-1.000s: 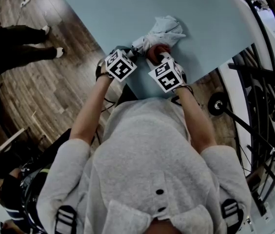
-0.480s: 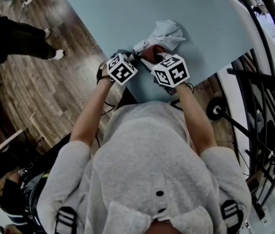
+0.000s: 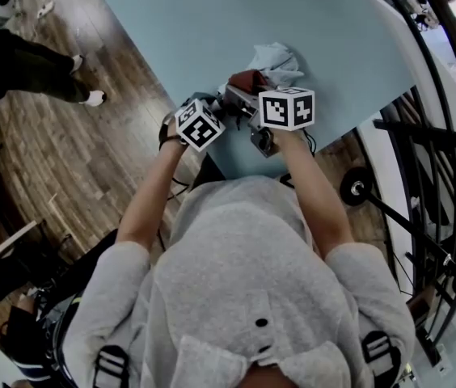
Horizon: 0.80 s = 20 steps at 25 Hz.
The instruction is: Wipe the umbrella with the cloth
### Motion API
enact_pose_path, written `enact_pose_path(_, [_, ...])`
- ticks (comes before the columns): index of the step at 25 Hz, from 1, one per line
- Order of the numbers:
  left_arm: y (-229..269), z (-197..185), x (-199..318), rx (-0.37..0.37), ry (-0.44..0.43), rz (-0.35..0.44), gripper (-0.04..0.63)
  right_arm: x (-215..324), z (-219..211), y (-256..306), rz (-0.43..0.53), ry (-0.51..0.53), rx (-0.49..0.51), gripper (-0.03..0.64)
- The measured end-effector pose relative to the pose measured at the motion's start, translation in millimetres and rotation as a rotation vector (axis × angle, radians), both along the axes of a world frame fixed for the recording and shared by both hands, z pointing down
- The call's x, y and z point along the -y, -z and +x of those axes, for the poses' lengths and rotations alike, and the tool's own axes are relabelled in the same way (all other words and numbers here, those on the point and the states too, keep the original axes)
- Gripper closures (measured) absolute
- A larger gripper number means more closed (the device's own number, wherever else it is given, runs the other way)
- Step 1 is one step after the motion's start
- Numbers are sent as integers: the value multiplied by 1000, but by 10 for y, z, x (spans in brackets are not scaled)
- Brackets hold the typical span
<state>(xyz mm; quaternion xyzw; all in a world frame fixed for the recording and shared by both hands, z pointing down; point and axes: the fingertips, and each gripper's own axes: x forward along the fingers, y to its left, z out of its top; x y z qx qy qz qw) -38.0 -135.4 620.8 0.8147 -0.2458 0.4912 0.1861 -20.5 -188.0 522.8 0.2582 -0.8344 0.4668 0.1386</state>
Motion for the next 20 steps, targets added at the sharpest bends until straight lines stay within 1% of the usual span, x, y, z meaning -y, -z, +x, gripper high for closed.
enact_pose_path(3, [-22, 0, 1, -4, 6, -4, 434, 167, 87, 27, -50, -105, 66, 538])
enact_pose_path(7, [-32, -23, -22, -6, 16, -10, 434, 309, 204, 53, -83, -208, 114, 538])
enact_pose_path(10, [-19, -17, -18, -17, 11, -15, 434, 393, 293, 88, -82, -257, 124, 538])
enact_pose_path(14, [-22, -67, 14, -13, 17, -9, 434, 549, 443, 130, -65, -340, 135, 538])
enact_pose_path(17, [-24, -49, 30, -12, 22, -4, 434, 671, 650, 137, -56, -411, 129, 538])
enact_pose_path(20, [-30, -30, 14, -11, 24, -12, 434, 748, 832, 148, -50, -460, 125, 538])
